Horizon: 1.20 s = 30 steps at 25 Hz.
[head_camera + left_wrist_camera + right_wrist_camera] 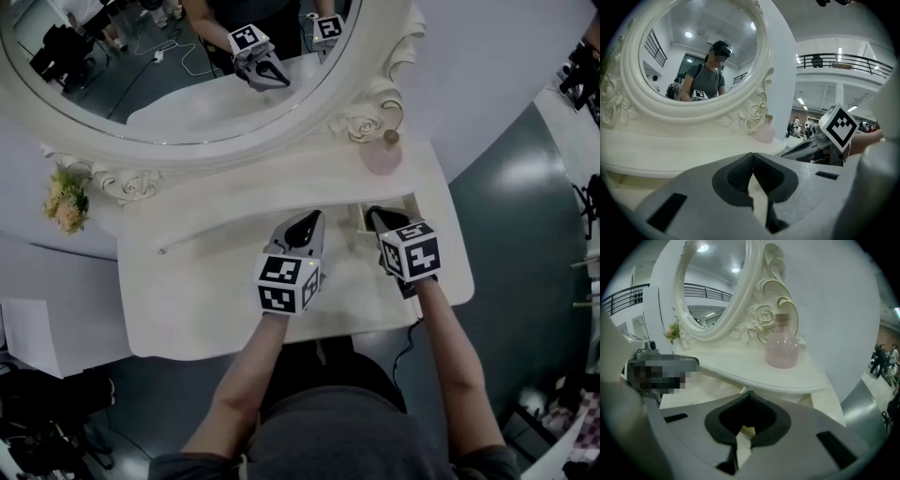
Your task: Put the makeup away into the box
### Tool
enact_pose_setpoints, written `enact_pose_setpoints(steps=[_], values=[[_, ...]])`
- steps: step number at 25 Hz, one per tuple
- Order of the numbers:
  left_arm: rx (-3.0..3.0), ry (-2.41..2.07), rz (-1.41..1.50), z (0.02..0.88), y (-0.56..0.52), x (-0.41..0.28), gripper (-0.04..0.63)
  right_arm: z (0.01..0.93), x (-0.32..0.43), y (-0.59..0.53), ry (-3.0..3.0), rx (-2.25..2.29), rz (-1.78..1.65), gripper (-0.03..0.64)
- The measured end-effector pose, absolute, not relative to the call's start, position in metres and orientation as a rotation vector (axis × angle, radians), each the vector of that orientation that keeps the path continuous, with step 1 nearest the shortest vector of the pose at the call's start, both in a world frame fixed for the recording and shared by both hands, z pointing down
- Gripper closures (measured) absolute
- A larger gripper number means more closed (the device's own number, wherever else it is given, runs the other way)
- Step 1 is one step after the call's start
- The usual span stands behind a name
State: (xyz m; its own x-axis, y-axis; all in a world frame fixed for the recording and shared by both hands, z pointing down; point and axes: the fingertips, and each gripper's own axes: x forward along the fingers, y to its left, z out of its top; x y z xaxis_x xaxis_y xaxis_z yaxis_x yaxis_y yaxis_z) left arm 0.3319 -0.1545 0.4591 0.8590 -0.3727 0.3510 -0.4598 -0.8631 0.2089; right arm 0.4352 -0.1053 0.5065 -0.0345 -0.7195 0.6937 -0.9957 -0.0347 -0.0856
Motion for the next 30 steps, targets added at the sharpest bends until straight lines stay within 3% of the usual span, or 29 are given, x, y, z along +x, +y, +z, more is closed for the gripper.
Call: enact_pose_setpoints(steps=[12,22,30], values=[[2.729,-0.647,0.434,0.461,-0.160,0.333,0.589,0.508,0.435,-0.107,-1.777,1.744,0.793,0.601],[2.730,-0.656,0.436,0.461,-0.164,0.331,0.589,0.508,0.426,-0.107,-1.850,1.715,0.845,0.509],[2.732,-0.673,0.434,0.457,-0.166,0.328,0.589,0.482,0.429,-0.099,-1.900,1.860,0.800,0.505]])
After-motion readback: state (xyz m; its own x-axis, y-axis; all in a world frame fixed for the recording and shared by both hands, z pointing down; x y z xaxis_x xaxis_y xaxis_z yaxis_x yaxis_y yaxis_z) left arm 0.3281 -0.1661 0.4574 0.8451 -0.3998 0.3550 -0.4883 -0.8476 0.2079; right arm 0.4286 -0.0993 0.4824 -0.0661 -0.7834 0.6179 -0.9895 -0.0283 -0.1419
